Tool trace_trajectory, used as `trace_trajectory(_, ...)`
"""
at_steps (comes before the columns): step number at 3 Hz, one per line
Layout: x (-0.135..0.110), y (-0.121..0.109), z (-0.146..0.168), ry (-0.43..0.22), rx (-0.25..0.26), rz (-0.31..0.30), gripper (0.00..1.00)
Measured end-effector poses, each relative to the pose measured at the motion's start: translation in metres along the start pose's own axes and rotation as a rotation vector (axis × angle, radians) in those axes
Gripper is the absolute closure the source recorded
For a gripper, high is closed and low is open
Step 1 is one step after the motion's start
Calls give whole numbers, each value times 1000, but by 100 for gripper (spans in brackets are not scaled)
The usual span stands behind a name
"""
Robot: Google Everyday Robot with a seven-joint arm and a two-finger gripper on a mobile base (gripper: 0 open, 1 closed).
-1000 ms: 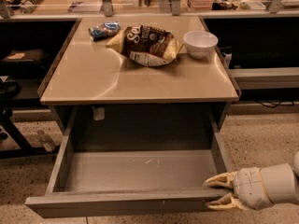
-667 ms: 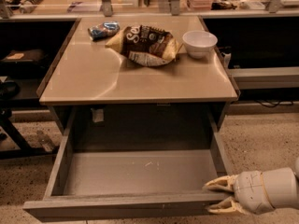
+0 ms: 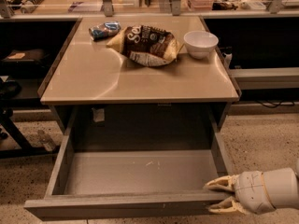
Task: Open top drawer
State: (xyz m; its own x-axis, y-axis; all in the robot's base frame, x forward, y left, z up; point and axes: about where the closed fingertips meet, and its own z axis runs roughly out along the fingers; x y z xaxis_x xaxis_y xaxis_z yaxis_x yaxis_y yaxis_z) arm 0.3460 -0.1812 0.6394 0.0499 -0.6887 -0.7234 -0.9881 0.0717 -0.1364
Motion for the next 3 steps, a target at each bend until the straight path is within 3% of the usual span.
trace_trajectory(2,0,0,0,0,0,0,11)
trace_trajectory(3,0,0,0,0,0,0,0)
